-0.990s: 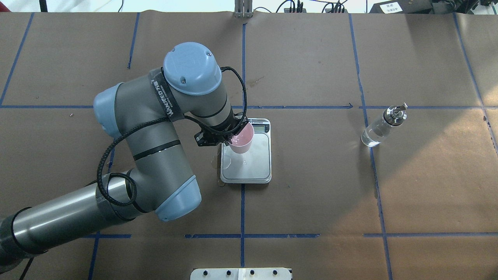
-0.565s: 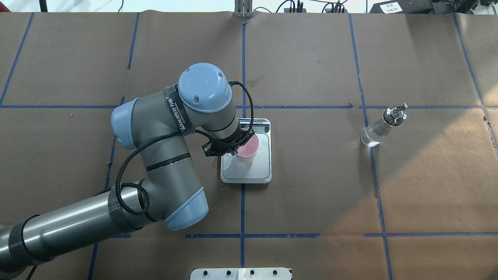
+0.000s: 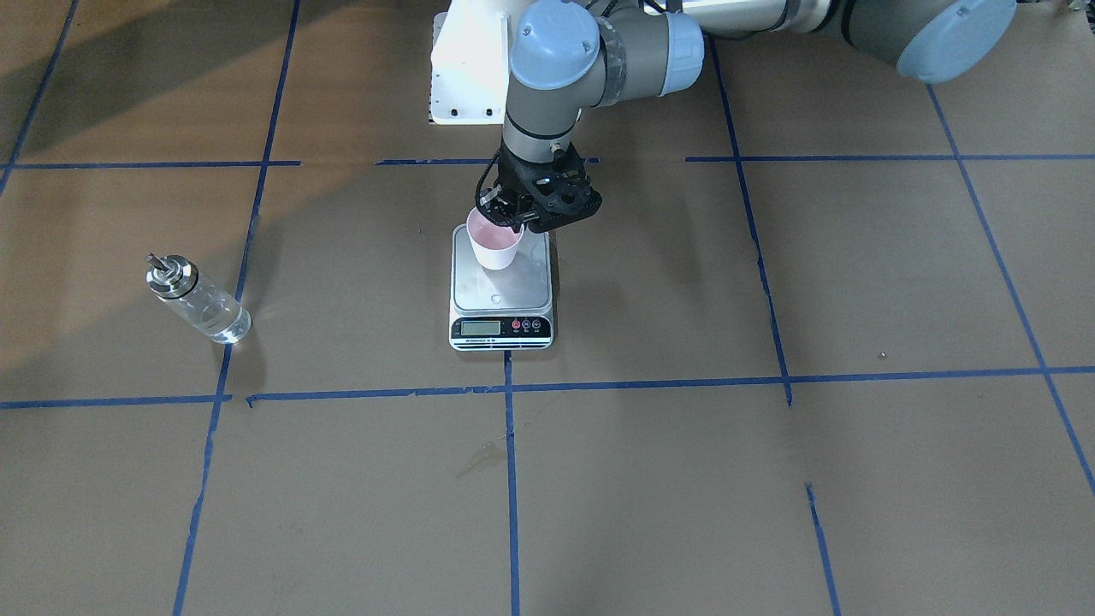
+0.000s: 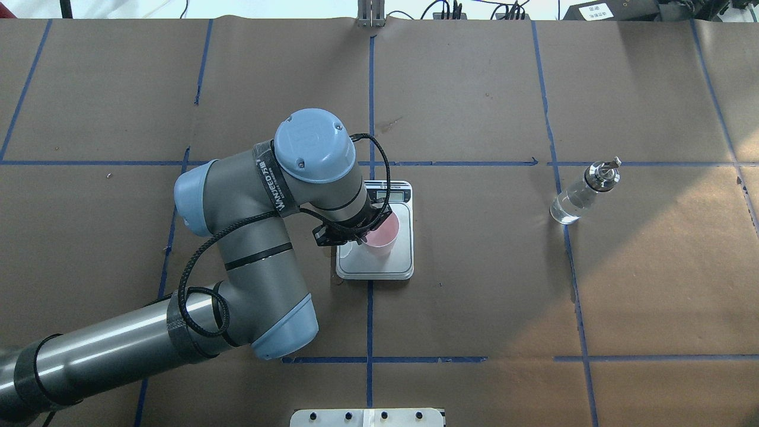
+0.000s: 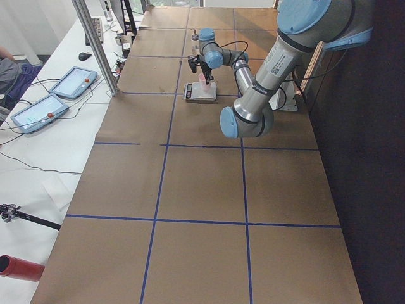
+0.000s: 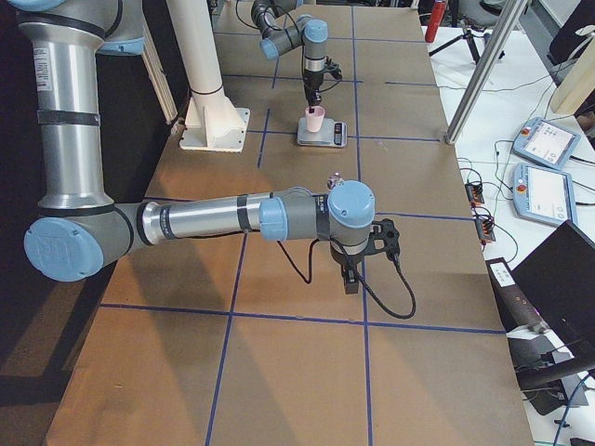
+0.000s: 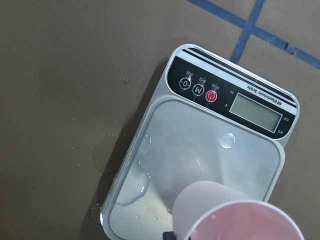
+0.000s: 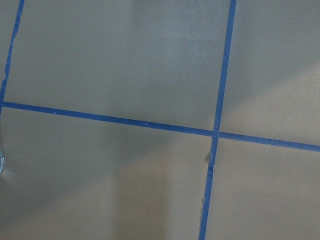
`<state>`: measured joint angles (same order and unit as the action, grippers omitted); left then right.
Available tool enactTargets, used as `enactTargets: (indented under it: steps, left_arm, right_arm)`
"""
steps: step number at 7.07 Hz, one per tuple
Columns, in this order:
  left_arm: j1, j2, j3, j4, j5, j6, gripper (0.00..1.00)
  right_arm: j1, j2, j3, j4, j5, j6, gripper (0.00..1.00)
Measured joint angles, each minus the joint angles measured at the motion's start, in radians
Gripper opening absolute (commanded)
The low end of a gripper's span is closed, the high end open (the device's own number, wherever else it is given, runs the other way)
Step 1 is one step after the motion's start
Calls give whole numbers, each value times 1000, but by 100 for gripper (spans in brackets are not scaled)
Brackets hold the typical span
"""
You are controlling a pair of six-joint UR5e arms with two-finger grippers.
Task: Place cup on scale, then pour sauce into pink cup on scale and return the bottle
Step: 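Lower the pink cup onto the scale and open the left gripper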
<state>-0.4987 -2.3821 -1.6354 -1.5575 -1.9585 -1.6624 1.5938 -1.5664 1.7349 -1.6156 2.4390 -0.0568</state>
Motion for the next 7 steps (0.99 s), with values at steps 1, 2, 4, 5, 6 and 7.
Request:
enactTargets:
  steps: [1,2,4,5,6,7]
  left_arm:
    - [0,1,3,-2,1,3,0]
    - [-1,2,7,-10,1,6,0]
    - [-5,3,22,-43,2,7,0]
    - [-9,3,27,-53,2,7,0]
    - [-14,4,30,-57,3,8,0]
    - [-16,4,34,-61,3,9,25]
  right_arm:
    - [0,0,0,-1,0,0,100]
    - [0,1,0,-1,-1,1,100]
    - [0,1,-3,-1,-3,1,100]
    - [0,2,-4,-1,-3,1,100]
    - [0,2,-5,-1,-3,2,100]
    - [0,2,-7,-1,-3,2,100]
